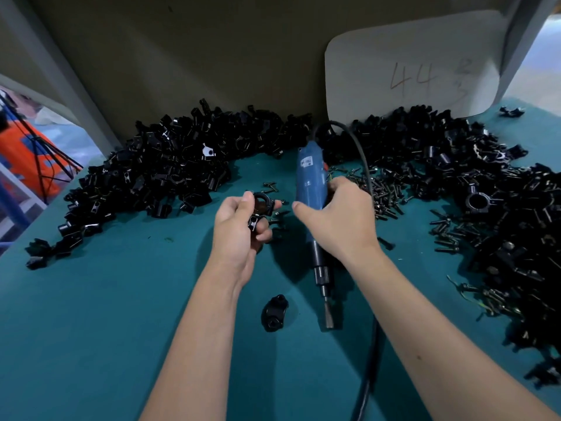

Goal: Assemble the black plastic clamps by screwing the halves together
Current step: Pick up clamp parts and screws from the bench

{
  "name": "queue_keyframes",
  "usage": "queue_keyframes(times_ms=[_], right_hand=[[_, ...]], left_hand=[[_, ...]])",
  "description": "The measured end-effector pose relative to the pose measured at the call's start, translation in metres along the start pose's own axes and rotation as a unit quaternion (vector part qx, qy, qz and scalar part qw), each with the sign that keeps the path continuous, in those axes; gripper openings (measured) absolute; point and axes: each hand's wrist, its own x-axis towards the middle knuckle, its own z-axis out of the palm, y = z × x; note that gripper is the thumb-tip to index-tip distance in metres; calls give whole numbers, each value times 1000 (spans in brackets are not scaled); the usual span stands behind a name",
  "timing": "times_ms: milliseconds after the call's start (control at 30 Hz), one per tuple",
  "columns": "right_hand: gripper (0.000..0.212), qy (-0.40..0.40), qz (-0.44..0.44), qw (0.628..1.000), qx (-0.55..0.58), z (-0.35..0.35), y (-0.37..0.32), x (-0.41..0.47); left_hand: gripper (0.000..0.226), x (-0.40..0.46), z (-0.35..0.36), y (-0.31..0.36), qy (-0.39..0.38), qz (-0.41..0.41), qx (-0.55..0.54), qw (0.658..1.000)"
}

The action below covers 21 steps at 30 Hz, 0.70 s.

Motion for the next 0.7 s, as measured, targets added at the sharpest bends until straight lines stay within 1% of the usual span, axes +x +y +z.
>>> queue_keyframes(times_ms=[100,167,200,267,300,333,367,400,433,467,533,600,633,700], right_hand=[[38,-19,0,1000,-13,2,4,0],[36,-36,-4,999,-12,-2,5,2],[32,-27,-14,1000,-1,-5,4,4],[20,19,-47,997,63,-19,-1,8],[21,20,-63,992,111,-30,-6,9],[27,-11,-75,985,155,-42,-11,11],[33,-62,-88,978,177,-53,-14,12],[34,-101,-108,975,166,-67,-15,13],[32,-117,-125,976,135,-81,-14,13],[27,-114,-133,979,108,-96,-11,15],[21,-86,-119,984,99,-129,0,22],[21,-47,-84,991,95,-165,20,27],[25,-33,-61,995,75,-184,31,28],[32,-22,-13,999,22,-217,55,31]], left_hand=[[21,-4,5,-1,-1,32,31,999],[19,-7,12,-2,1,67,83,994],[18,-8,15,-2,6,91,115,989],[17,-12,27,-3,11,132,152,980],[17,-15,36,-4,8,147,160,976],[16,-19,47,-5,4,157,165,974],[17,-23,58,-7,4,159,166,973],[18,-27,73,-10,9,150,155,976],[20,-30,88,-12,15,132,135,982],[21,-34,105,-14,15,108,117,987],[23,-38,134,-15,-7,68,125,990],[23,-43,163,-18,-42,51,159,985],[22,-46,177,-21,-63,55,177,981],[15,-56,205,-30,-118,93,226,963]])
